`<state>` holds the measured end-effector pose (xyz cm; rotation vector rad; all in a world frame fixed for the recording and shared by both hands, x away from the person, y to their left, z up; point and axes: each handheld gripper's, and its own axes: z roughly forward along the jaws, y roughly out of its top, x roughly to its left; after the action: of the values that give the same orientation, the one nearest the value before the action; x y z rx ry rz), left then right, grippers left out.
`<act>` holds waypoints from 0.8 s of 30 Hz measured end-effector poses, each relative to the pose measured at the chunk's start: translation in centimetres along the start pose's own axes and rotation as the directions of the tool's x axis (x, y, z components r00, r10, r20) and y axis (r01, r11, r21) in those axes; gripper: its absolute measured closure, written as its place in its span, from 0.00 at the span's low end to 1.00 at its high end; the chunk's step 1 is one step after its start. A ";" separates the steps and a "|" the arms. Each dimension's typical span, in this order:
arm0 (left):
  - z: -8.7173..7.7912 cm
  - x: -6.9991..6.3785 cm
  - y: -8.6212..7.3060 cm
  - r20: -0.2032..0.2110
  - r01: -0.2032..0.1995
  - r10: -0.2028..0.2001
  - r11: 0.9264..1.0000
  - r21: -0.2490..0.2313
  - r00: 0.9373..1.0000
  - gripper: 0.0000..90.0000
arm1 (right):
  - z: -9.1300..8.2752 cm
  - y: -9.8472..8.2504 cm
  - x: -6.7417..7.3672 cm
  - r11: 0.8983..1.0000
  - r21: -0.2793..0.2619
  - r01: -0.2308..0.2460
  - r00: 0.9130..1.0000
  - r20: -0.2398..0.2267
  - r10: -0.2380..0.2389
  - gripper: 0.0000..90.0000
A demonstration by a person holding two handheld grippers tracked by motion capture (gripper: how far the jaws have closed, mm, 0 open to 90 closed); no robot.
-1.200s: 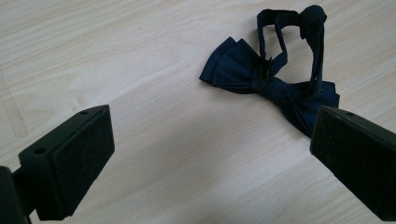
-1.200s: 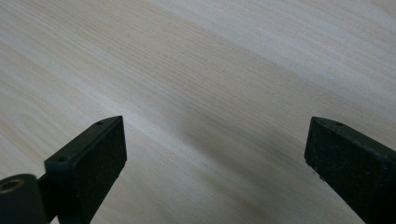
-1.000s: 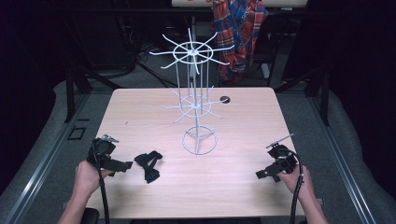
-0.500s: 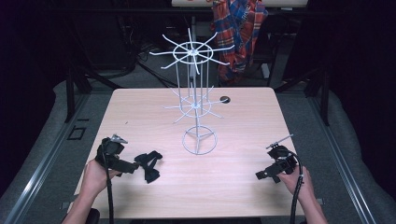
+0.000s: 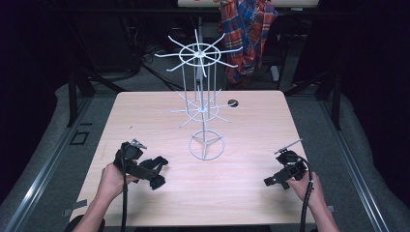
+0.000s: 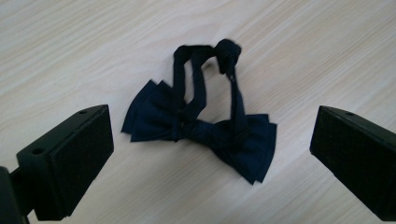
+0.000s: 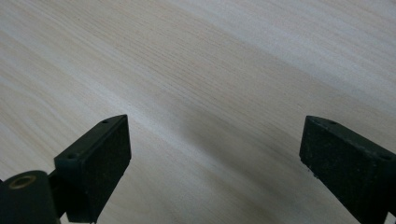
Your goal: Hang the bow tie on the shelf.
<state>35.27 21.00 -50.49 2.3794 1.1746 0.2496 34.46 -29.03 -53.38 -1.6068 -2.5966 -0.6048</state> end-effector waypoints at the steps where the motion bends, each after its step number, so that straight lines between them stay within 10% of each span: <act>1: 0.1 -0.2 0.1 0.003 0.000 0.000 1.000 -0.002 1.000 0.00 | -0.1 0.0 0.0 1.000 0.002 0.002 1.000 -0.001 -0.002 0.10; 18: 2.2 -1.2 1.9 0.023 -0.024 0.023 0.999 0.046 0.999 0.01 | -0.1 0.2 -0.1 0.999 0.026 0.019 1.000 -0.004 -0.019 0.10; 24: 3.2 -1.6 2.5 0.001 -0.034 0.034 0.996 0.080 0.999 0.21 | 0.2 0.5 0.2 0.999 0.026 0.025 1.000 -0.011 -0.024 0.09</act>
<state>37.20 17.32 -51.98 2.4698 1.1657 0.2181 34.88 -28.61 -53.33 -1.5623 -2.6092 -0.5770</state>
